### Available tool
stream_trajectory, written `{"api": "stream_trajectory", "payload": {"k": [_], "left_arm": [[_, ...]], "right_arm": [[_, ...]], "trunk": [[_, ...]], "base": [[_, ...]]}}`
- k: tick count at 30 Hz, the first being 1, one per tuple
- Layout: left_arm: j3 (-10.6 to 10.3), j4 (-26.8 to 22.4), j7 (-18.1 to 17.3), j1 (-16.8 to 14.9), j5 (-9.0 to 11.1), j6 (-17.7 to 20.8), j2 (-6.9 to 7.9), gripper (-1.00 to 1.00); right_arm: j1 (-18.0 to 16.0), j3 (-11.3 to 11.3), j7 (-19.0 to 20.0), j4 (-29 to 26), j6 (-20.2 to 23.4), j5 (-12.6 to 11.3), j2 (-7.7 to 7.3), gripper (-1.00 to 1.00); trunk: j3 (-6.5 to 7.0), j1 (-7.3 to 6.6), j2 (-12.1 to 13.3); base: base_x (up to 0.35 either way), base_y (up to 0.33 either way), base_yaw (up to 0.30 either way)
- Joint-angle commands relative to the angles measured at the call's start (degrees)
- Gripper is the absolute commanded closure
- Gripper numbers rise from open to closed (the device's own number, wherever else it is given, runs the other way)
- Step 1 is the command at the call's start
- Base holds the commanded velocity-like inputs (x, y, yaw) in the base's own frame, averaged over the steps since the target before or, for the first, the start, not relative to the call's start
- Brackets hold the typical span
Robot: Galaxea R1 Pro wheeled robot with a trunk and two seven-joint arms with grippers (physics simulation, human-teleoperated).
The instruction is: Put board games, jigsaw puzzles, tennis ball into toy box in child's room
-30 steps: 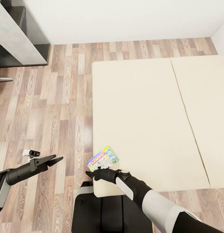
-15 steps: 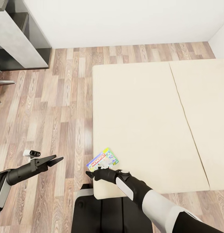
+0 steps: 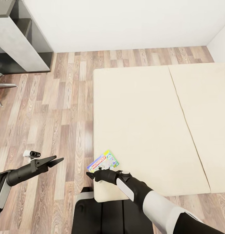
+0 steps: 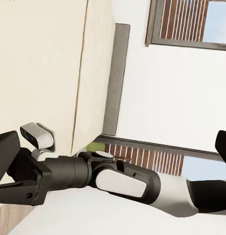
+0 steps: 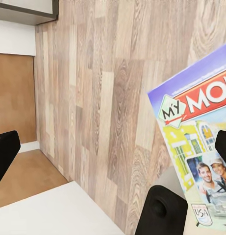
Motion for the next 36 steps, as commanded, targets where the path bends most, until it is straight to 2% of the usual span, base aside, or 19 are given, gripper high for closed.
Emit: {"api": "stream_trajectory", "payload": {"k": [1, 36], "left_arm": [[0.0, 0.0, -0.2, 0.0, 0.0, 0.6, 0.02, -1.0], [-0.1, 0.0, -0.2, 0.0, 0.0, 0.6, 0.02, -1.0]], "right_arm": [[-0.1, 0.1, 0.1, 0.0, 0.2, -0.5, 0.0, -1.0], [-0.1, 0.2, 0.2, 0.0, 0.1, -0.4, 0.0, -1.0]], "trunk": [[0.04, 0.04, -0.1], [3.29, 0.04, -0.1]], "base": [[0.0, 0.0, 0.0], [0.0, 0.0, 0.0]]}}
